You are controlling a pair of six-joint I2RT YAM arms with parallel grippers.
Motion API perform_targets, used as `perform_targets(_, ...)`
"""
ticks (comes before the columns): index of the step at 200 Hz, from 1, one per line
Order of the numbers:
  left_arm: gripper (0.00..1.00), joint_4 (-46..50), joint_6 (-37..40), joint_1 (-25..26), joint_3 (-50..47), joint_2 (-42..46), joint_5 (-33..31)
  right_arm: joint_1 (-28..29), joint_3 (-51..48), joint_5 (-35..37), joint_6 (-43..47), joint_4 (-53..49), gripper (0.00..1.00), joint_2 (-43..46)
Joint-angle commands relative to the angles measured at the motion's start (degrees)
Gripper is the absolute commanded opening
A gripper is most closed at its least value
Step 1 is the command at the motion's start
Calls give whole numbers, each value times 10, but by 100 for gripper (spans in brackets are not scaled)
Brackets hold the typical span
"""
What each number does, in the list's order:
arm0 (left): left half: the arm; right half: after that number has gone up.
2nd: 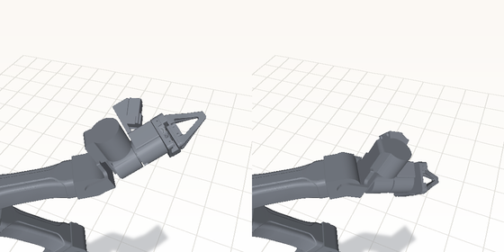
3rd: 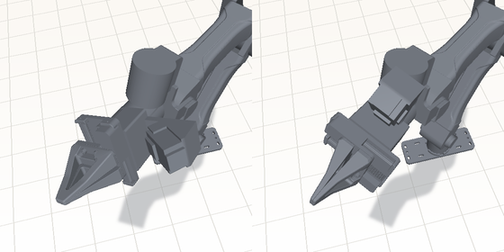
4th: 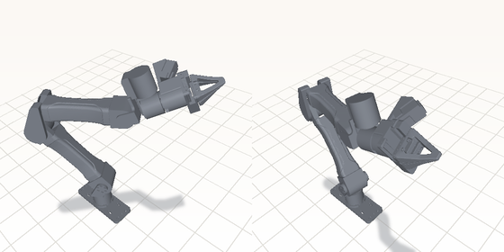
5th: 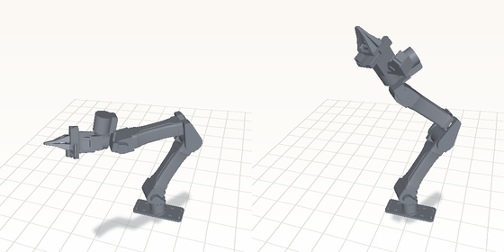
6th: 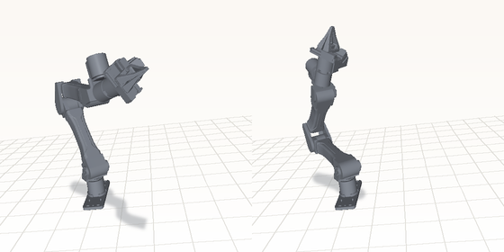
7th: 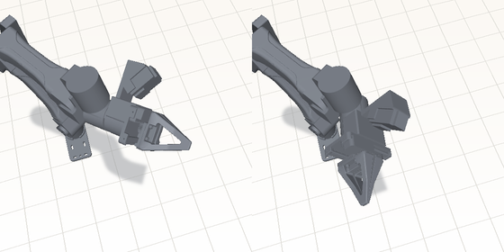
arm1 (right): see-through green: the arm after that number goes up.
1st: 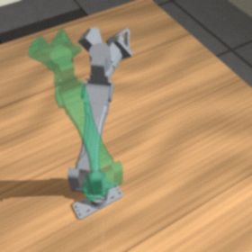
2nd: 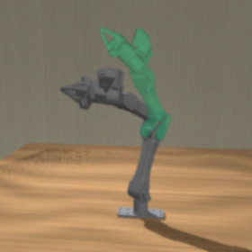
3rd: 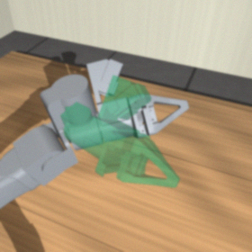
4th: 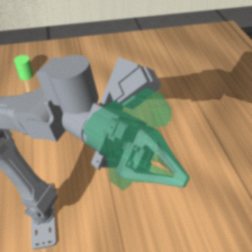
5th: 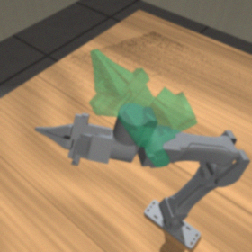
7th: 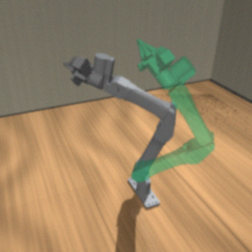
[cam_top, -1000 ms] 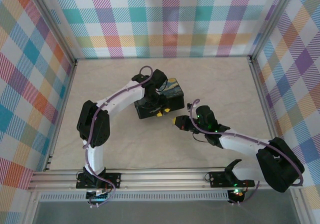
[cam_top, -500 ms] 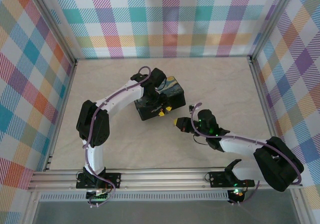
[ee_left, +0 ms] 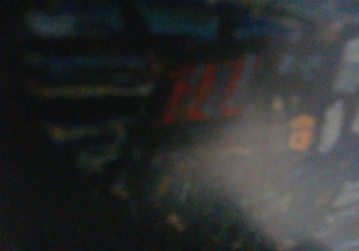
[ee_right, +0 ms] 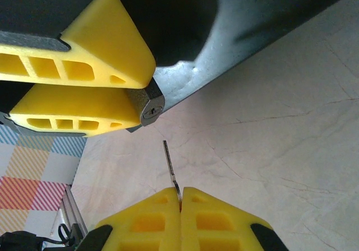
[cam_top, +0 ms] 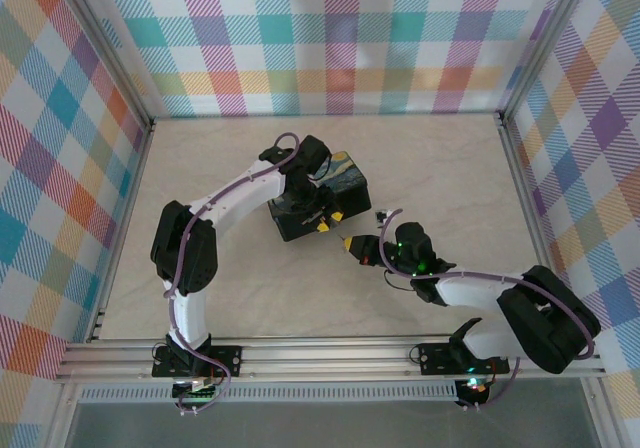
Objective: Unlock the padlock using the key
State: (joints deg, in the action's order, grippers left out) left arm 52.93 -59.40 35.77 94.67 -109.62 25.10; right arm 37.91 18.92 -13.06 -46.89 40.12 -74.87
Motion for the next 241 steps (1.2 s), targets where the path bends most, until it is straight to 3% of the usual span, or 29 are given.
perform_targets(1, 4, -19, -13, -9, -9, 37, 29, 3, 12, -9, 15, 48, 0, -6)
perform_targets(241, 3, -59, -46, -19, -43, 67, 56, 3, -5, 24, 21, 177, 0, -62)
